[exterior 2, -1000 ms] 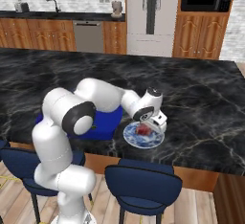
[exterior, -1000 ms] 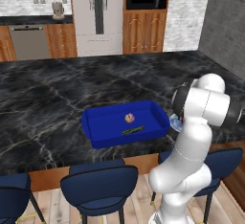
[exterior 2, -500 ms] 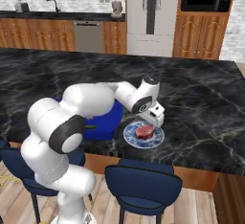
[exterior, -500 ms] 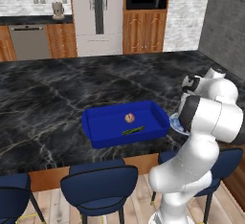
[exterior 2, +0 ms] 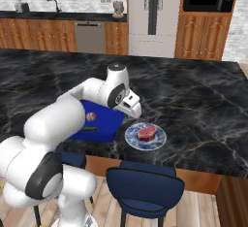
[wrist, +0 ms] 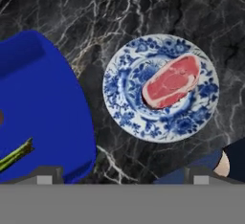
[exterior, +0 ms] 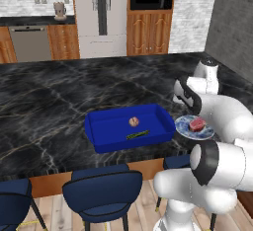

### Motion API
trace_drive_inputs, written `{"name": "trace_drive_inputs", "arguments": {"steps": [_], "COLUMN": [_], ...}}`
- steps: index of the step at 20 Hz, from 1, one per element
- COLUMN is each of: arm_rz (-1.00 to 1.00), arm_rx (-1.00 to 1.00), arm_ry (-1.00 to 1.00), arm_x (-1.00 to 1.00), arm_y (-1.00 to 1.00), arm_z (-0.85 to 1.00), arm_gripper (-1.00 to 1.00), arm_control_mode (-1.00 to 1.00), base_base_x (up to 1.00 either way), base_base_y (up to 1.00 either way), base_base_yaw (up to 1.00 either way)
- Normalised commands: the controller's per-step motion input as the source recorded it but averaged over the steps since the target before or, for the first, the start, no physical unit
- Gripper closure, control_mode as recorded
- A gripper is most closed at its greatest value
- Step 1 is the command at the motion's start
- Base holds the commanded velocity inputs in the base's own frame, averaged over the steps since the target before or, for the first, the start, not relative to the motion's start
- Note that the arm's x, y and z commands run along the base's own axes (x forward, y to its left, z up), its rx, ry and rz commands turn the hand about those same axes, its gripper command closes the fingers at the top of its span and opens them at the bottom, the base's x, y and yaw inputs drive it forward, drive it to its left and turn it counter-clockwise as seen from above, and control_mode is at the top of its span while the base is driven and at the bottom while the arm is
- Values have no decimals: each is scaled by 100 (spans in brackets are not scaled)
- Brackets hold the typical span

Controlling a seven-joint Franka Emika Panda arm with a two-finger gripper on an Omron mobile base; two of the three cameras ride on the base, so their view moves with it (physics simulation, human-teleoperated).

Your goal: Create a steak meal by picking up the steak and asparagus from the tray and placing them on the plate. Leave the peach on the tray.

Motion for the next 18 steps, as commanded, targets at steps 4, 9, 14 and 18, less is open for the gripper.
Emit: {"name": "trace_drive_inputs", "arguments": {"steps": [4, 9, 14, 18], "arm_rz": [0, 2, 5, 3], "arm_rx": [-4, -1, 0, 0], "arm_ry": [0, 0, 2, 7], "arm_x": [-14, -1, 0, 3], "arm_y": [100, 96, 81, 61], "arm_z": [26, -4, -25, -40], "arm_gripper": [-100, -100, -100, -100], "arm_control_mode": [-100, -100, -100, -100], "base_base_x": [0, 0, 0, 0], "base_base_y": [0, 0, 0, 0], "base_base_yaw": [0, 0, 0, 0]}}
